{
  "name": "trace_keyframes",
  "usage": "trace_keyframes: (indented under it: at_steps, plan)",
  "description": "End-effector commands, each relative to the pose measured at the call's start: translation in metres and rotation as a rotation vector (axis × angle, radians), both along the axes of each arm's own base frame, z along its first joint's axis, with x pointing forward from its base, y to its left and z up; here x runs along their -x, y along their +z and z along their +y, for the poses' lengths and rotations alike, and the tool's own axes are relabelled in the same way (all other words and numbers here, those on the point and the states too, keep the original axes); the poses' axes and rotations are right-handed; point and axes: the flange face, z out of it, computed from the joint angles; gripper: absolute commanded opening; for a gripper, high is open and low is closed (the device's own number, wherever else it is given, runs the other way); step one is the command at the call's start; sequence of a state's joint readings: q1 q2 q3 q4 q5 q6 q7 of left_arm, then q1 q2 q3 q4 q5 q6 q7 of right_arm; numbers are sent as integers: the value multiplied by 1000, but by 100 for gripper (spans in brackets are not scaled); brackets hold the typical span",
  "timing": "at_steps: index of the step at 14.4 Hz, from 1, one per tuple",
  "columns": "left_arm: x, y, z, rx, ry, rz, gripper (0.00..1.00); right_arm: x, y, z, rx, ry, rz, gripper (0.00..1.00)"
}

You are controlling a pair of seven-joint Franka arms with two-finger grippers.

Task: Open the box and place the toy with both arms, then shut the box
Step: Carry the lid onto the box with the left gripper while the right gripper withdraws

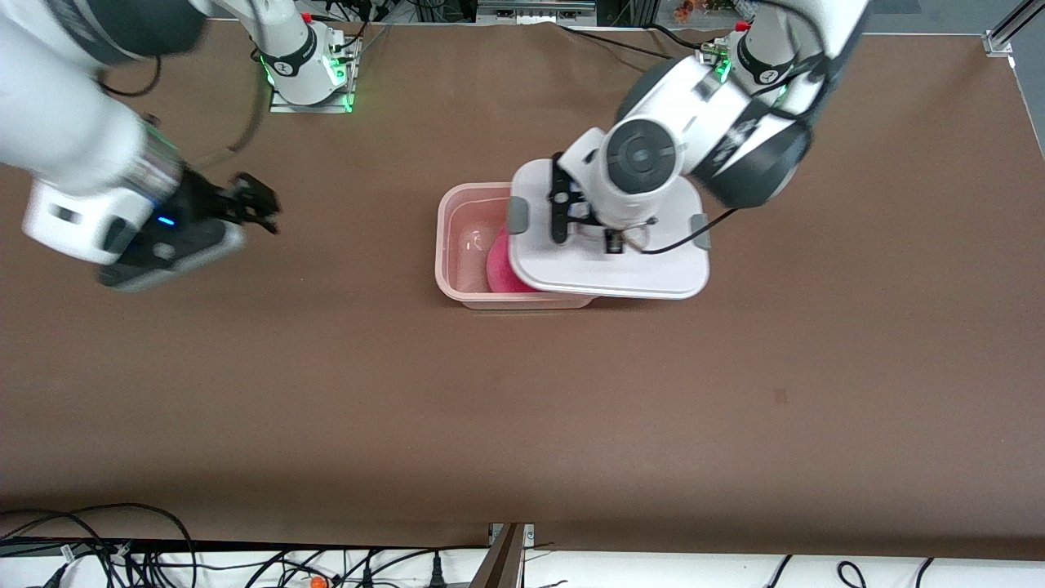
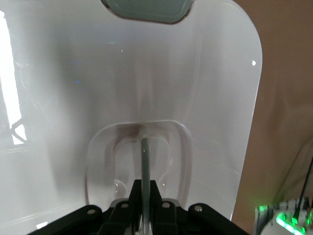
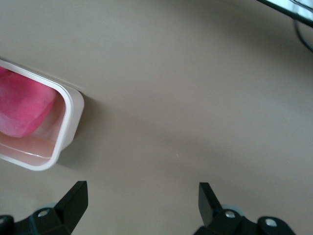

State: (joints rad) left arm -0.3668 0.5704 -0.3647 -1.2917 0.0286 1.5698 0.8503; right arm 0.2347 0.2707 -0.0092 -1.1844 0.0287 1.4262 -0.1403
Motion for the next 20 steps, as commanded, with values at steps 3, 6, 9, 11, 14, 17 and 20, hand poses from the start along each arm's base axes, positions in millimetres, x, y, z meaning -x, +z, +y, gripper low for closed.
trace_keyframes:
  at_steps: [3,6,9,11,14,17,20]
  plan:
    - [-8,-37,-51,47,44,-6,0,68,0,-74,-28,-106,47,100]
    - [15,-46,-82,31,75,-18,0,91,-17,-90,-35,-136,29,100]
    - [20,-46,-88,-1,130,-34,0,91,-19,-85,-26,-234,34,100]
    - [25,-45,-93,-15,134,-45,0,90,-20,-87,-21,-252,34,100]
    - [29,-69,-102,-42,57,-74,0,87,-20,-89,3,-254,17,100]
    - [28,-74,-107,-18,26,-95,0,85,-14,-88,9,-283,7,100]
    - [29,-78,-112,-6,30,-102,0,87,-15,-85,36,-275,20,100]
